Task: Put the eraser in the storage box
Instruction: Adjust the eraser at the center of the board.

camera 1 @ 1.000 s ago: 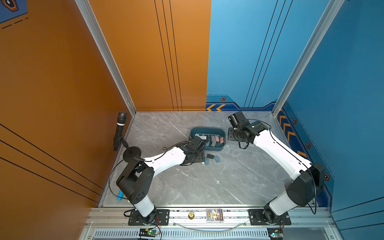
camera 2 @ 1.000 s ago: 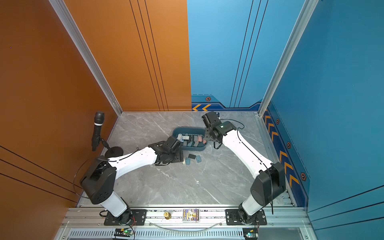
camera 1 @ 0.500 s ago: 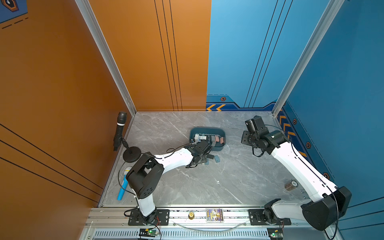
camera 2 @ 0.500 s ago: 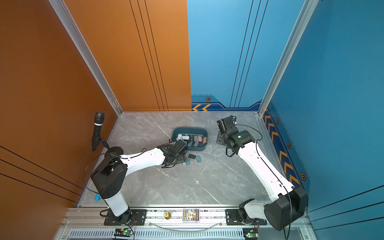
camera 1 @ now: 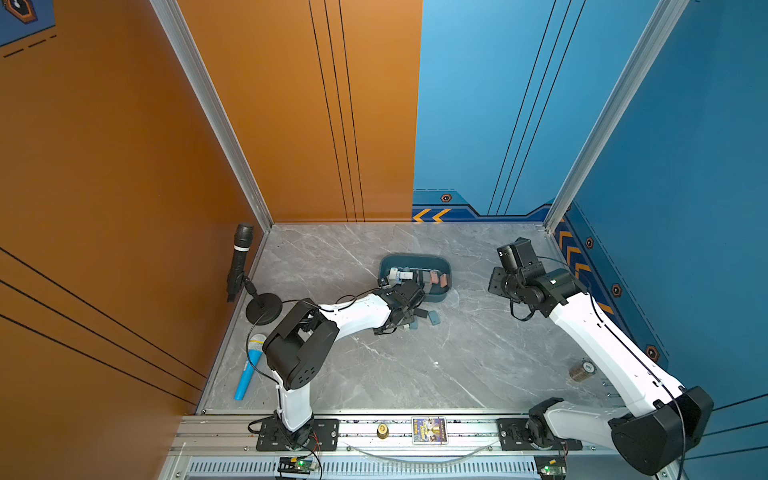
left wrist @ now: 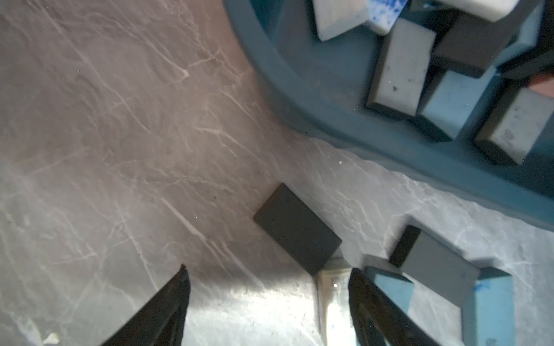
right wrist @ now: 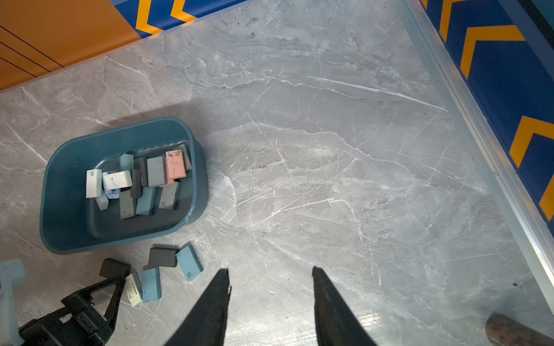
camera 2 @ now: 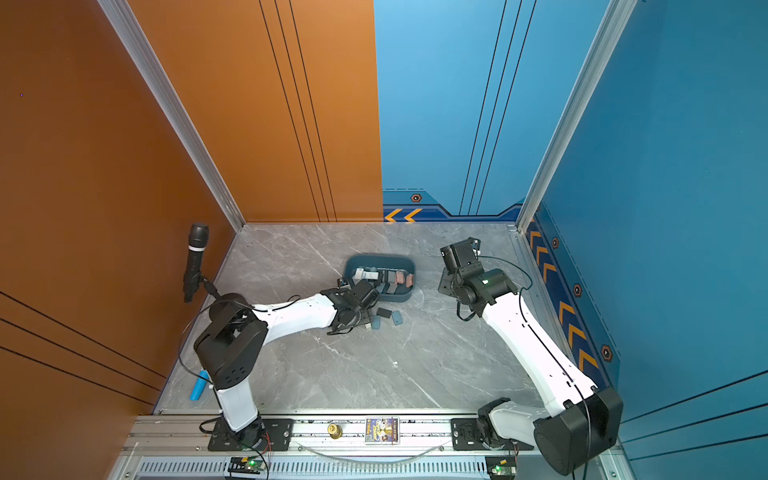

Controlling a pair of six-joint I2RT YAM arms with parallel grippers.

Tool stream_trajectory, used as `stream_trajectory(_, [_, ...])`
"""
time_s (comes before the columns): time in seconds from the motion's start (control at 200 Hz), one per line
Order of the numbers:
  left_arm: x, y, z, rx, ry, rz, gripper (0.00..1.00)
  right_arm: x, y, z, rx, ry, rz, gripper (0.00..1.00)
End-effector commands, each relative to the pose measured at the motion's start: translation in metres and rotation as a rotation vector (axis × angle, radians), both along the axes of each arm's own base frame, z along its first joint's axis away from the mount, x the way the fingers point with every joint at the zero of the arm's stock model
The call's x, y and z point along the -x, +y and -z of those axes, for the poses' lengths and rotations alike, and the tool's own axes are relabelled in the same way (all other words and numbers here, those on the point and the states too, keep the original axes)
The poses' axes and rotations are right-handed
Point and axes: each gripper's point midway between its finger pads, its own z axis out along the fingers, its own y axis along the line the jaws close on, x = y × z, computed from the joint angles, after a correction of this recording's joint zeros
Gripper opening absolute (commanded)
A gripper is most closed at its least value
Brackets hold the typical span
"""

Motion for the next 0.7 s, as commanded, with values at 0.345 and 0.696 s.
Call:
stream_trajectory(0.345, [-0.017, 0.004, 0.009, 0.011, -0.002, -0.052, 0.84, 0.005, -0.009, -0.001, -0.013, -0.021, 0.046, 0.47])
stream_trajectory(0.696, [-0.023, 0.010, 0.019, -0.003, 0.021, -0.060, 0.84, 0.006, -0.009, 0.002, -0.020, -0.017, 0.047, 0.47])
